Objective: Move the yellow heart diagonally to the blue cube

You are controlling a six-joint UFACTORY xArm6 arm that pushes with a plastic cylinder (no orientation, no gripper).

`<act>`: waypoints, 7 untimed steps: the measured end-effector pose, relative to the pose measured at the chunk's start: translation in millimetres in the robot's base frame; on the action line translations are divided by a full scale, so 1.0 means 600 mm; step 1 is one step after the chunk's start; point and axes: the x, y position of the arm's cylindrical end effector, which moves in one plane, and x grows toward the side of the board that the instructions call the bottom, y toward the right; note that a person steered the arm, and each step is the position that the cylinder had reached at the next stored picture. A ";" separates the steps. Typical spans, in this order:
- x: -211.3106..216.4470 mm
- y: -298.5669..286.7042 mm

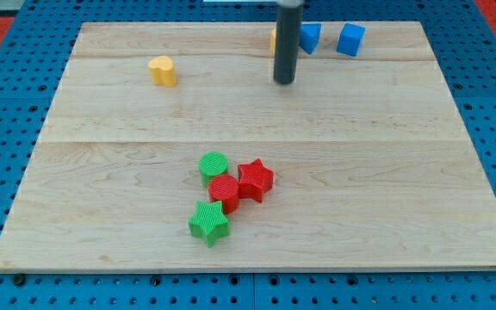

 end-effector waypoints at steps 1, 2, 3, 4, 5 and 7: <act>0.023 -0.211; -0.069 -0.260; -0.084 -0.280; -0.132 -0.350; -0.152 -0.165; -0.036 -0.022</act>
